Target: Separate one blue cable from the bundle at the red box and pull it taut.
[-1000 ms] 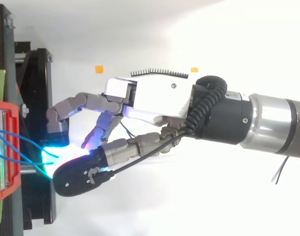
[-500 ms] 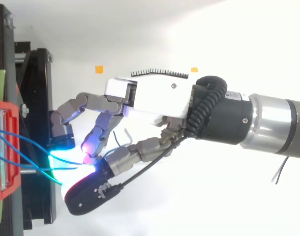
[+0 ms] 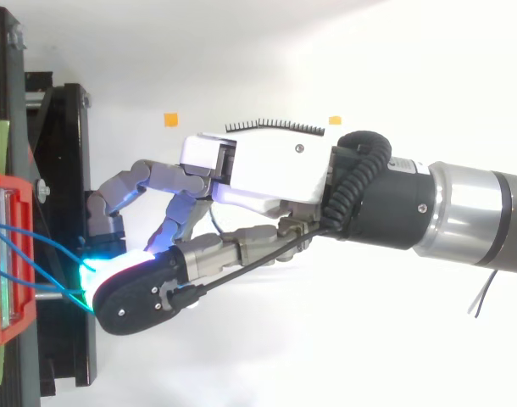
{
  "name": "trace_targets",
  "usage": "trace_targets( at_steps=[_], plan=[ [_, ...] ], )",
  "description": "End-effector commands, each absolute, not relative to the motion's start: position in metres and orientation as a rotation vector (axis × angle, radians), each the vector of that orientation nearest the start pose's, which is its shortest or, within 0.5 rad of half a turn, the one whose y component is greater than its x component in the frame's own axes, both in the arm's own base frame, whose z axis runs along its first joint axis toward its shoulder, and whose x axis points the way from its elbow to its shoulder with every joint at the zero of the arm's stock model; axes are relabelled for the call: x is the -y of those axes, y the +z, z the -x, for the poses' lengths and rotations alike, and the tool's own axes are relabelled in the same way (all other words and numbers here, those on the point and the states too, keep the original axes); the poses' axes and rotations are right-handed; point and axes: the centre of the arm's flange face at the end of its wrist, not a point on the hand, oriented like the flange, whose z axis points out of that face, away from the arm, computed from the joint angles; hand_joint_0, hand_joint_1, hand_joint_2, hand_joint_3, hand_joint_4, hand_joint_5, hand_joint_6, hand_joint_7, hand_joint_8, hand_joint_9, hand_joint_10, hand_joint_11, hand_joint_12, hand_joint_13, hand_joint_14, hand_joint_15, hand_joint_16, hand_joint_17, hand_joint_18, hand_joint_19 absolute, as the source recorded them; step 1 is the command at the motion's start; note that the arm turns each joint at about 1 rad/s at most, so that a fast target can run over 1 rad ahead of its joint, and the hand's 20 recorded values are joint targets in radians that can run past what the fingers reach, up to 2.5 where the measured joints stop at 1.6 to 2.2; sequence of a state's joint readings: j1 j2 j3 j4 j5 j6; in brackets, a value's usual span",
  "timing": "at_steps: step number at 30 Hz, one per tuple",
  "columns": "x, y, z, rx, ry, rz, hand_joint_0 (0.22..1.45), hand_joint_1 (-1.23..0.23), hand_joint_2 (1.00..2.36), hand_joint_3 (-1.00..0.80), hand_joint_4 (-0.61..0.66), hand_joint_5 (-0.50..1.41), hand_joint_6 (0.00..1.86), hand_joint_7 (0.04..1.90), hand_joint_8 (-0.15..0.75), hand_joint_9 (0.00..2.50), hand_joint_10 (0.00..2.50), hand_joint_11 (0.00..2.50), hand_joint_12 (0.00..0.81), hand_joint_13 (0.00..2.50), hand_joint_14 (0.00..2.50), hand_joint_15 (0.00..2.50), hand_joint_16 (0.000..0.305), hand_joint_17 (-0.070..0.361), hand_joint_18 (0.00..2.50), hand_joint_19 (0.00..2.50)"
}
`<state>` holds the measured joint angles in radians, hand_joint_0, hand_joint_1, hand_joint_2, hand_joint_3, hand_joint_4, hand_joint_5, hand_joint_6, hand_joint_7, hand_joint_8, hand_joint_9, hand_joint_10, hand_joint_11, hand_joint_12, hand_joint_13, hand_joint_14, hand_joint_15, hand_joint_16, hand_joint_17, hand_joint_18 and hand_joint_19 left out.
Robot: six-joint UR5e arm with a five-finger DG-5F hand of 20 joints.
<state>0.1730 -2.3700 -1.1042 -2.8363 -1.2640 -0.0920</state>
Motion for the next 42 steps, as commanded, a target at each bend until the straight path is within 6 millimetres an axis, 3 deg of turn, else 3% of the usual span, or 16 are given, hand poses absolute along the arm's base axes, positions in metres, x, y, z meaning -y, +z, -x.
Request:
trace_targets(
  at_steps=[1,5,7,10,19,23,38,42],
  plan=[
    [0.0286,0.2284,-0.7841,-1.180,1.025,-1.220,0.63,-0.50,1.00,-0.45,0.10,-0.19,0.82,1.09,0.297,1.30,0.02,1.46,0.392,1.07,0.02,0.68,0.048,0.108,0.93,0.70],
    [0.0286,0.2284,-0.7841,-1.180,1.025,-1.220,0.63,-0.58,1.01,-0.33,0.08,-0.19,0.82,1.09,0.300,1.30,0.02,1.47,0.393,1.07,0.02,0.68,0.048,0.108,0.93,0.70],
    [0.0286,0.2284,-0.7841,-1.180,1.025,-1.220,0.64,-0.71,1.02,-0.24,0.09,-0.19,0.83,1.12,0.302,1.28,0.02,1.46,0.392,1.06,0.02,0.68,0.048,0.108,0.93,0.69],
    [0.0298,0.2284,-0.7841,-1.179,1.023,-1.221,0.64,-0.74,1.02,-0.21,0.09,-0.20,0.83,1.12,0.299,1.27,0.02,1.46,0.387,1.06,0.02,0.68,0.048,0.109,0.92,0.68],
    [0.0286,0.2284,-0.7841,-1.181,1.023,-1.219,0.78,-0.89,1.01,-0.43,0.01,-0.21,0.87,1.07,0.289,1.23,0.02,1.46,0.370,1.02,0.03,0.67,0.046,0.103,0.86,0.63],
    [0.0286,0.2284,-0.7841,-1.181,1.023,-1.219,0.83,-0.91,1.00,-0.50,0.01,-0.20,0.89,1.16,0.293,1.24,0.02,1.48,0.360,1.01,0.03,0.67,0.045,0.101,0.84,0.61],
    [0.0286,0.2284,-0.7841,-1.181,1.023,-1.219,0.53,-1.00,1.00,-0.50,0.05,-0.17,0.88,1.17,0.311,1.28,0.02,1.48,0.373,1.01,0.02,0.66,0.047,0.107,0.85,0.59],
    [0.0285,0.2291,-0.7845,-1.180,1.024,-1.218,0.46,-0.88,1.00,-0.50,0.05,-0.16,0.86,1.13,0.335,1.31,0.02,1.45,0.399,1.03,0.02,0.65,0.052,0.116,0.88,0.60]
  ],
)
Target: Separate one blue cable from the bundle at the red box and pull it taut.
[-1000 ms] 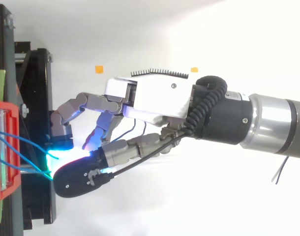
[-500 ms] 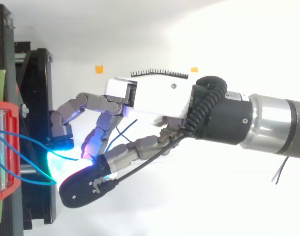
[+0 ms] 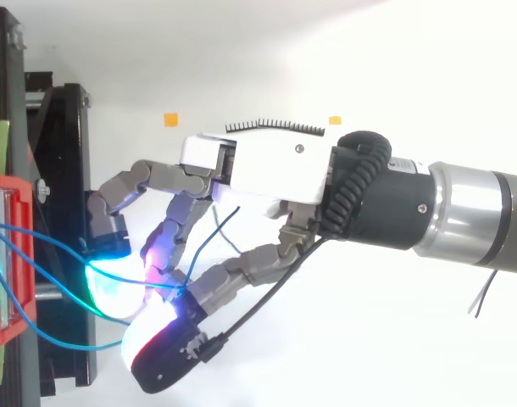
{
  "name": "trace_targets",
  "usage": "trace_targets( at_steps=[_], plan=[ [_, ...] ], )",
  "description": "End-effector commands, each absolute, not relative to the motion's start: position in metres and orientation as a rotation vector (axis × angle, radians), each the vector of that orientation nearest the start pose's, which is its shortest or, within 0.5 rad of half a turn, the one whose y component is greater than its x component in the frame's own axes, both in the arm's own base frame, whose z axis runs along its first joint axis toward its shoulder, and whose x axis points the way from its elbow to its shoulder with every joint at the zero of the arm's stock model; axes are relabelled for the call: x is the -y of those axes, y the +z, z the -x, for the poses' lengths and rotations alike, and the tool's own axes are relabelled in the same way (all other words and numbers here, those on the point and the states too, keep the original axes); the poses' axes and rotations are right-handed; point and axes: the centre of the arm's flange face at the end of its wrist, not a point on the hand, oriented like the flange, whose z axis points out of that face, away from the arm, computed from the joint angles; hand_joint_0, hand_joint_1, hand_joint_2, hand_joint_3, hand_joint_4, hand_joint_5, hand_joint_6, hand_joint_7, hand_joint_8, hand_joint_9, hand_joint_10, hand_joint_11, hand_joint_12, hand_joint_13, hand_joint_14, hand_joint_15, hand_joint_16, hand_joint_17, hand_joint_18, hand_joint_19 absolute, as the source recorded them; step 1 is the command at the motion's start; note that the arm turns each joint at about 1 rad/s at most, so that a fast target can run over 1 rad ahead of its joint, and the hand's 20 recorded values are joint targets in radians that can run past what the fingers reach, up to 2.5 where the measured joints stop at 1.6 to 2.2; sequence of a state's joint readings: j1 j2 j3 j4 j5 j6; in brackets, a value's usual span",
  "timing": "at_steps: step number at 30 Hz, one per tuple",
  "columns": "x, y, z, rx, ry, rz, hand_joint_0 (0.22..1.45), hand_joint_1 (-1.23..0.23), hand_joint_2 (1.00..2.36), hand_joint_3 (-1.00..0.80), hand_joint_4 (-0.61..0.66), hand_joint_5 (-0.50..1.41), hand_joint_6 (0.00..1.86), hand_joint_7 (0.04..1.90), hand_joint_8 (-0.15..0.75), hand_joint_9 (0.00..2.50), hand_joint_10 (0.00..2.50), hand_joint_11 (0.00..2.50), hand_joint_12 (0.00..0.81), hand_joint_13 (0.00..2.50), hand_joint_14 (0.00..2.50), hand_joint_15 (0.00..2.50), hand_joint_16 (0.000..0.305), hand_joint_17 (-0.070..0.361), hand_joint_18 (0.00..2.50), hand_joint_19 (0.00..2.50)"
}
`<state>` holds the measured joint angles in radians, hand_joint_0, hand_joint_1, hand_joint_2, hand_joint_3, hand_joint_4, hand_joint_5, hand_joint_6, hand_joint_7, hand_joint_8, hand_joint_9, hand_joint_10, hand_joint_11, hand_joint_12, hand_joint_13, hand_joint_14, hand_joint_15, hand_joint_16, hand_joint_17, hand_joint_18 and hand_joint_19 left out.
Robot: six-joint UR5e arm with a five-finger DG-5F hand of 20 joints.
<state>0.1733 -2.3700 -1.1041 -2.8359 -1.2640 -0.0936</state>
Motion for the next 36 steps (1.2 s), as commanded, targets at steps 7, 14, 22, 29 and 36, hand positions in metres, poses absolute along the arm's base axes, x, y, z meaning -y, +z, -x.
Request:
trace_targets(
  at_steps=[7,14,22,29,36],
  plan=[
    [0.0288,0.2291,-0.7845,-1.177,1.023,-1.221,0.46,-0.69,1.00,-0.50,0.08,-0.14,0.80,1.06,0.335,1.28,0.02,1.39,0.401,1.02,0.02,0.63,0.053,0.119,0.88,0.60],
    [0.0286,0.2293,-0.7846,-1.177,1.025,-1.219,0.64,-0.62,1.00,-0.50,0.01,-0.13,0.75,1.15,0.292,1.26,0.03,1.38,0.366,0.98,0.02,0.65,0.045,0.101,0.80,0.65],
    [0.0298,0.2293,-0.7846,-1.175,1.024,-1.220,0.66,-0.82,1.01,-0.36,0.01,-0.15,0.77,1.17,0.289,1.17,0.03,1.34,0.371,0.91,0.02,0.64,0.046,0.104,0.76,0.63],
    [0.0287,0.2291,-0.7845,-1.178,1.024,-1.220,0.73,-0.91,1.00,-0.50,0.02,-0.17,0.80,1.12,0.277,1.11,0.03,1.31,0.367,0.79,0.02,0.58,0.046,0.105,0.72,0.58],
    [0.0287,0.2298,-0.7848,-1.175,1.024,-1.220,0.62,-0.79,1.00,-0.50,0.00,-0.14,0.80,1.15,0.286,1.18,0.03,1.34,0.362,0.83,0.02,0.59,0.044,0.100,0.72,0.61]
  ],
)
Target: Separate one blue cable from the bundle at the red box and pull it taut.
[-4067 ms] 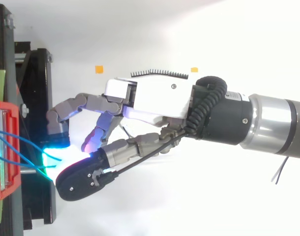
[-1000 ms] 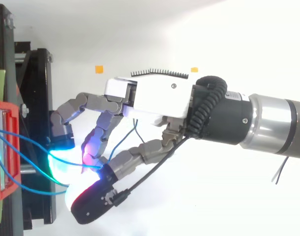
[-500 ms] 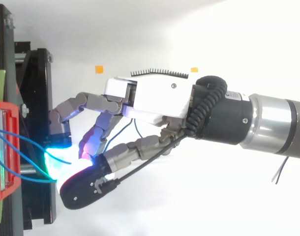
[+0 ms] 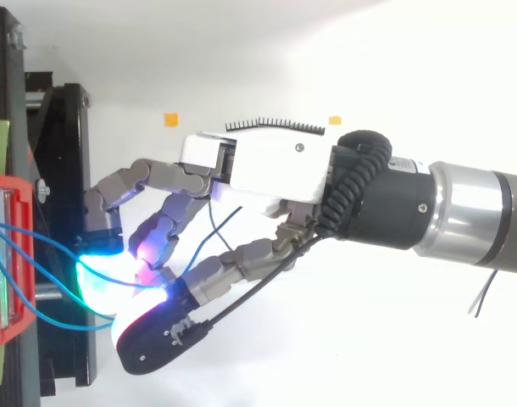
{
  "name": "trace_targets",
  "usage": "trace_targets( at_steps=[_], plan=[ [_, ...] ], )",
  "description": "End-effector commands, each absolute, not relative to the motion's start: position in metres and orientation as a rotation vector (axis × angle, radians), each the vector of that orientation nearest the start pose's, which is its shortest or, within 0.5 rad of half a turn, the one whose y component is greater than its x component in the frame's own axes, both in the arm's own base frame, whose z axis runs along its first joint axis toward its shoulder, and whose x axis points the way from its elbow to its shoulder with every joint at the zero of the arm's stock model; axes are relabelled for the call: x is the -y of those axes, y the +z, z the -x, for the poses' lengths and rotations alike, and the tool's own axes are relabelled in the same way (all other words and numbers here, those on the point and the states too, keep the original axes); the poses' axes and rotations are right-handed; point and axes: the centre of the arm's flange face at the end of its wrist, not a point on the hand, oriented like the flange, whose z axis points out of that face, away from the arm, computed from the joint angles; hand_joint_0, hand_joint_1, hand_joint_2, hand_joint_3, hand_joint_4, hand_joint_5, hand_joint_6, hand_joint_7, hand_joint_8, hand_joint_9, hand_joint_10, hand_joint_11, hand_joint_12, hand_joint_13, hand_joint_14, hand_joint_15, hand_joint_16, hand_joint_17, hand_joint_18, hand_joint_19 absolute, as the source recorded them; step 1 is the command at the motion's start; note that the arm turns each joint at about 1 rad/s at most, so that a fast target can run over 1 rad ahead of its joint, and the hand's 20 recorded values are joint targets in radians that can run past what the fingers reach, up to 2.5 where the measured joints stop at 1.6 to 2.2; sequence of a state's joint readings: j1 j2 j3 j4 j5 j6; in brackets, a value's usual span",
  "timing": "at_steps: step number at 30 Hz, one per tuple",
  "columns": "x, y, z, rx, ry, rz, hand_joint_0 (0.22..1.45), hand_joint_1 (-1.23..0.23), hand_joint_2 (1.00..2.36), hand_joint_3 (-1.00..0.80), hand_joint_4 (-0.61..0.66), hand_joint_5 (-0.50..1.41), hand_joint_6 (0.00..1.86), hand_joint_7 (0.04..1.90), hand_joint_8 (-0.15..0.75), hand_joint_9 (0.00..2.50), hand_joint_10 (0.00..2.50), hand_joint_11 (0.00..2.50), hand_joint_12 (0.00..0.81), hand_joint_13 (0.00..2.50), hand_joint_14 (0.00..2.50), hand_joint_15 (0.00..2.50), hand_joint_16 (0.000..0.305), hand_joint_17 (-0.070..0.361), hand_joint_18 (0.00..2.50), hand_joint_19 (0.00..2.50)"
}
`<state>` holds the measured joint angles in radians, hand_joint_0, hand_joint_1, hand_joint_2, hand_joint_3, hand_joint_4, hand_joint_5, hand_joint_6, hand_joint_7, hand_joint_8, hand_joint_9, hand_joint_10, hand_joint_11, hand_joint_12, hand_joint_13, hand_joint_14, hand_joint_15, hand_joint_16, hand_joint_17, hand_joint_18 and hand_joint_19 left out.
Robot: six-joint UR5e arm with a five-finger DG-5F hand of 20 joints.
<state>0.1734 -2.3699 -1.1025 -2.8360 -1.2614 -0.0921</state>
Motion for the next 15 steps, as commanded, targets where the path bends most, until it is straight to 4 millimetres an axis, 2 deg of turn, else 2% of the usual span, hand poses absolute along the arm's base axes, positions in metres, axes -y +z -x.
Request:
trace_targets(
  at_steps=[1,4,7,10,15],
  plan=[
    [0.0288,0.2291,-0.7845,-1.177,1.022,-1.220,0.62,-0.76,1.00,-0.50,-0.02,-0.14,0.80,1.17,0.287,1.19,0.03,1.35,0.359,0.83,0.02,0.59,0.044,0.099,0.73,0.61],
    [0.0288,0.2293,-0.7846,-1.176,1.023,-1.219,0.65,-0.73,1.00,-0.50,-0.07,-0.14,0.82,1.19,0.287,1.23,0.03,1.36,0.365,0.85,0.02,0.58,0.044,0.098,0.74,0.62],
    [0.0288,0.2293,-0.7846,-1.175,1.024,-1.220,0.65,-0.77,1.00,-0.48,-0.07,-0.13,0.83,1.19,0.291,1.24,0.03,1.37,0.366,0.86,0.02,0.59,0.044,0.099,0.75,0.62],
    [0.0288,0.2291,-0.7845,-1.177,1.022,-1.220,0.68,-0.87,1.01,-0.34,-0.08,-0.14,0.84,1.23,0.287,1.21,0.03,1.36,0.371,0.83,0.02,0.58,0.045,0.101,0.75,0.61],
    [0.0288,0.2291,-0.7845,-1.178,1.021,-1.218,0.76,-0.97,1.01,-0.36,-0.11,-0.17,0.88,1.28,0.269,1.09,0.03,1.32,0.372,0.66,0.02,0.51,0.046,0.104,0.69,0.56]
  ],
)
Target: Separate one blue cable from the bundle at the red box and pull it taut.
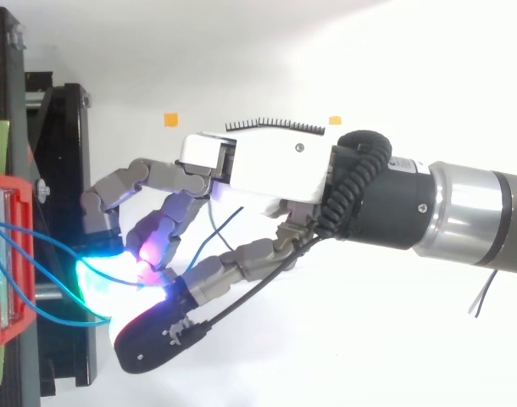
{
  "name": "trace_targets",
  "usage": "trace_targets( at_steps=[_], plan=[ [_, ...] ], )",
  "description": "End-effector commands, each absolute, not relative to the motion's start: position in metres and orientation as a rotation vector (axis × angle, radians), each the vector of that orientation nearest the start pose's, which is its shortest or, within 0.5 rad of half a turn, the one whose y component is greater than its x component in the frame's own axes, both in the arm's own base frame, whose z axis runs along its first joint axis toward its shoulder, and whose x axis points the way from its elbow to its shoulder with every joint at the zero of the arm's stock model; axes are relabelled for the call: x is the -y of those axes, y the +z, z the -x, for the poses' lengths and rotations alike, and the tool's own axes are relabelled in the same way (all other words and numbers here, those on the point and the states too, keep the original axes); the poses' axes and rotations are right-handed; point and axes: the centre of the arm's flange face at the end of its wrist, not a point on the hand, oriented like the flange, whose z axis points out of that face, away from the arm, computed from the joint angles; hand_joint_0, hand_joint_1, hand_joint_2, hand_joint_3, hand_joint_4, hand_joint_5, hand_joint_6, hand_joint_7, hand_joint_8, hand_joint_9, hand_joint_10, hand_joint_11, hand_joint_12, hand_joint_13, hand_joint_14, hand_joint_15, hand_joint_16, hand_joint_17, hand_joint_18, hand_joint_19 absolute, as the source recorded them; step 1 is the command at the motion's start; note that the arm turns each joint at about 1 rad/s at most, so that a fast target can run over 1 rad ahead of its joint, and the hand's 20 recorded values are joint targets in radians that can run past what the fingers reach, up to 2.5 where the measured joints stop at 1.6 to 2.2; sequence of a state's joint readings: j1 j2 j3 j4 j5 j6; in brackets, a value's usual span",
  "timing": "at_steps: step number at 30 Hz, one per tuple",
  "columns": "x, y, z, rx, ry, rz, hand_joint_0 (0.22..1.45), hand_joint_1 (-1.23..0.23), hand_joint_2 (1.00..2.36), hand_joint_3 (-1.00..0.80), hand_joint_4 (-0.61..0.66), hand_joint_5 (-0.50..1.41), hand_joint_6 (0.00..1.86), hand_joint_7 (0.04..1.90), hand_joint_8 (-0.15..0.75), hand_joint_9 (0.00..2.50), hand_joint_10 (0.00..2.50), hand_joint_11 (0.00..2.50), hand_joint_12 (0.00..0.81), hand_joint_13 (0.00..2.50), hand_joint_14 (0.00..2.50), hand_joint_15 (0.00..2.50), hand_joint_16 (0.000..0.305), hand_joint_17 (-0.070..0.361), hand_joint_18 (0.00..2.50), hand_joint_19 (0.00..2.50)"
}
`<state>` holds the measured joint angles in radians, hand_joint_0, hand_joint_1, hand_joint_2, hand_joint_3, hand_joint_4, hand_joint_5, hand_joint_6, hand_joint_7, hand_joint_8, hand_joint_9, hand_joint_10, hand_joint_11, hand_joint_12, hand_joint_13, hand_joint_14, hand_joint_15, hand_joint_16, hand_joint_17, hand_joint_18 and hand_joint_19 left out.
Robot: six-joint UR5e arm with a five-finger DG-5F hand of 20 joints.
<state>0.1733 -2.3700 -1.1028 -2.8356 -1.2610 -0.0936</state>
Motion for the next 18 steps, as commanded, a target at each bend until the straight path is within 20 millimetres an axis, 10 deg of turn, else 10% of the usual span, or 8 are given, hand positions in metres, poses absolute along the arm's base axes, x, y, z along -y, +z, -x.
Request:
trace_targets(
  at_steps=[1,18],
  plan=[
    [0.0275,0.2291,-0.7845,-1.180,1.024,-1.218,0.79,-0.99,1.01,-0.42,-0.09,-0.18,0.88,1.26,0.267,1.04,0.03,1.29,0.374,0.60,0.02,0.48,0.047,0.105,0.66,0.54],
    [0.0275,0.2300,-0.7850,-1.175,1.026,-1.218,0.61,-0.84,1.00,-0.50,-0.08,-0.16,0.86,1.21,0.269,0.96,0.03,1.21,0.372,0.43,0.01,0.31,0.049,0.110,0.56,0.51]
  ],
)
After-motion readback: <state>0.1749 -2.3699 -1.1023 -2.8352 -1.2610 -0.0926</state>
